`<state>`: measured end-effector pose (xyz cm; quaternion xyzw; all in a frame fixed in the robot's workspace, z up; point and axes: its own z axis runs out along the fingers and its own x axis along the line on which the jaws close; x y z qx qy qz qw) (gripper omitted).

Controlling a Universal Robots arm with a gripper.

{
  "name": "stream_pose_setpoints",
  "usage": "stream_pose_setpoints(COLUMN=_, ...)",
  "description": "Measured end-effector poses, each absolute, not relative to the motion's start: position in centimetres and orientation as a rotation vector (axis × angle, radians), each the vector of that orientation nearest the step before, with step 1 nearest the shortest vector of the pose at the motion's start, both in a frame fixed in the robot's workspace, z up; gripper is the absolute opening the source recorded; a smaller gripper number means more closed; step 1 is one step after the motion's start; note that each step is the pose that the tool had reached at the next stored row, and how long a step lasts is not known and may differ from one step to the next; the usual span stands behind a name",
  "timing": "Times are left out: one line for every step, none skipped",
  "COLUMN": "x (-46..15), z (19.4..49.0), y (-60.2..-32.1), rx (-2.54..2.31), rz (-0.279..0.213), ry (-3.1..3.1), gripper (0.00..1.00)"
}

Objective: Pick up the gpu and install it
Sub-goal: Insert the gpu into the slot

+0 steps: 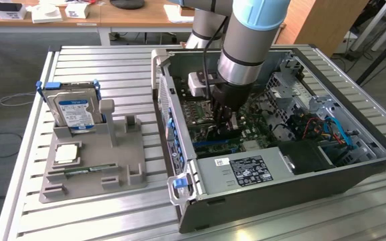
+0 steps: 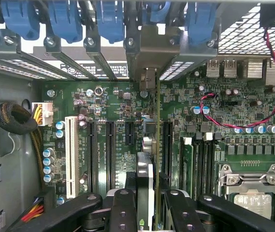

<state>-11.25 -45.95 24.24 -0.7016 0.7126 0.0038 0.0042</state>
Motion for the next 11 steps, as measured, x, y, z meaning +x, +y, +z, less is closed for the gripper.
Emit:
stream_pose_setpoints(x=-11.26, z=24.21, y=-45.95, rx=-2.198, rz=0.012, ry=2.233, gripper=0.27)
stream_pose_setpoints(x=-11.26, z=24.19, y=-45.95, rx=-2.198, rz=0.012, ry=2.233, gripper=0.27)
stream_pose_setpoints(x=-11.26, z=24.19, y=-45.95, rx=-2.198, rz=0.012, ry=2.233, gripper=0.27)
stream_pose_setpoints(x=-11.26, z=24.19, y=-45.95, rx=-2.198, rz=0.012, ry=2.233, gripper=0.27)
stream_pose_setpoints(x=-11.26, z=24.18, y=-45.95, rx=-2.198, rz=0.012, ry=2.233, gripper=0.27)
stream_pose_setpoints(x=-11.26, z=24.18, y=-45.95, rx=-2.198, rz=0.012, ry=2.233, gripper=0.27)
stream_pose_setpoints(x=-11.26, z=24.18, y=-45.95, rx=-2.198, rz=0.012, ry=2.233, gripper=0.27)
stream_pose_setpoints(x=-11.26, z=24.18, y=-45.95, rx=-2.198, rz=0.012, ry=2.233, gripper=0.27)
stream_pose_setpoints(x=-11.26, z=24.18, y=-45.95, rx=-2.198, rz=0.012, ry=2.233, gripper=0.27)
stream_pose_setpoints(x=-11.26, z=24.18, y=-45.94, rx=-2.198, rz=0.012, ry=2.233, gripper=0.27)
stream_pose_setpoints(x=-11.26, z=24.18, y=-45.95, rx=-2.198, rz=0.012, ry=2.233, gripper=0.27)
